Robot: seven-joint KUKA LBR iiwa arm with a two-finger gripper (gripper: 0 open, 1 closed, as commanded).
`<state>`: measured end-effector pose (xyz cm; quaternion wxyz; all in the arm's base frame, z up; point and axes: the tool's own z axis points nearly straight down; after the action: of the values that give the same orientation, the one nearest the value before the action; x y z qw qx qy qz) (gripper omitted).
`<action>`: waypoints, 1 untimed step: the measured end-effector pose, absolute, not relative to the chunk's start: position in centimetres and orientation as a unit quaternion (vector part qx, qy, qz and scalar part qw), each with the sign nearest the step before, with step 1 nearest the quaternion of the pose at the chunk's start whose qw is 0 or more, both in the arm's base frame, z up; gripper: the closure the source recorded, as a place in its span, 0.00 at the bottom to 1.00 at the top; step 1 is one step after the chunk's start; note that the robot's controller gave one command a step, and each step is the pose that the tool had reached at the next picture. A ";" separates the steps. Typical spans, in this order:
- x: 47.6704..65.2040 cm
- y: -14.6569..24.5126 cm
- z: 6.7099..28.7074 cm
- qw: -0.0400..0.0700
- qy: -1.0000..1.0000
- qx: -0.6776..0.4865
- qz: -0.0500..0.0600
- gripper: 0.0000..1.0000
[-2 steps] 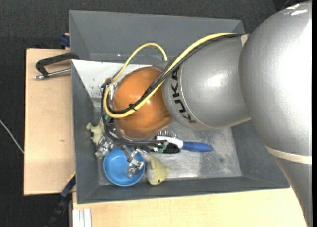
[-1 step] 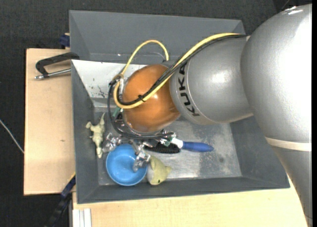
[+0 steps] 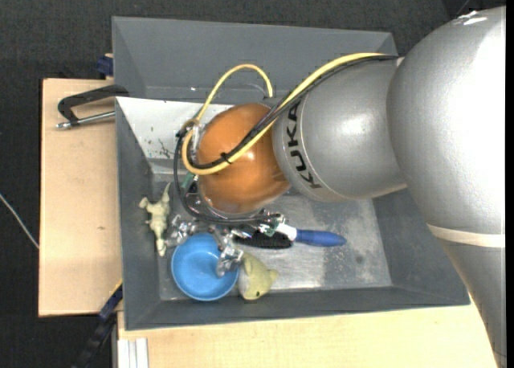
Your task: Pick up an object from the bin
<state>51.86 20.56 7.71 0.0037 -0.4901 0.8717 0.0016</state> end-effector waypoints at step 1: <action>52.2 20.8 8.2 0.008 0.872 -0.490 0.002 1.00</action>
Offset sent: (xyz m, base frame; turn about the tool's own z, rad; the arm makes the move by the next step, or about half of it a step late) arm 0.0000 0.0000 0.0000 0.0000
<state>52.17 20.75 8.18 0.0081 -0.4899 0.8718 0.0015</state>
